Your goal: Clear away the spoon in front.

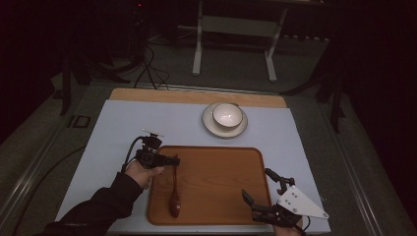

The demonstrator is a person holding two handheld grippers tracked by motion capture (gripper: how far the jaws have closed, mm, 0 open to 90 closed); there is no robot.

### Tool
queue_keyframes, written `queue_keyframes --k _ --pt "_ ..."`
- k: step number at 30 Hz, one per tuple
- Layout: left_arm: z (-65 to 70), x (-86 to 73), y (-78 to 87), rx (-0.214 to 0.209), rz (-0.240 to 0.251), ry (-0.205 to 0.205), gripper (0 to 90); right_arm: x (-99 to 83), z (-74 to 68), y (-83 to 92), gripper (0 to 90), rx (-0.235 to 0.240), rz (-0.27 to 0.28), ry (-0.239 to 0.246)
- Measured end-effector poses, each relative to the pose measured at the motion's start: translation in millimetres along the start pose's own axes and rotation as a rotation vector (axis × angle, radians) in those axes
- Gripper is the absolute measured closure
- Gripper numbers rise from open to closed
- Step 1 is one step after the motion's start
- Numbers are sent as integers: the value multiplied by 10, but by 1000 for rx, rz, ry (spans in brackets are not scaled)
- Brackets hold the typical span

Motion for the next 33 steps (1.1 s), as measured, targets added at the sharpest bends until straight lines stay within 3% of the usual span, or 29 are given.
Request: queue_keyframes --k 1,15,33 --pt "-25 -12 -43 10 8 25 824 0 -2 -1 107 -1 0 1" --pt "-223 -103 -315 76 62 139 773 -7 -3 -12 107 8 -9 4" --pt "-281 -106 -459 137 60 145 618 -12 -3 -24 107 18 -13 4"
Point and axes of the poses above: each handheld gripper's, and its own axes: y roughly backward along the jaws, x roughly out of its top, z roughly to its right, the point moved 1 cm from there along -y, roughly forward along the jaws, and after that the axes turned 1 degree about -y, right-handed, at the moved point
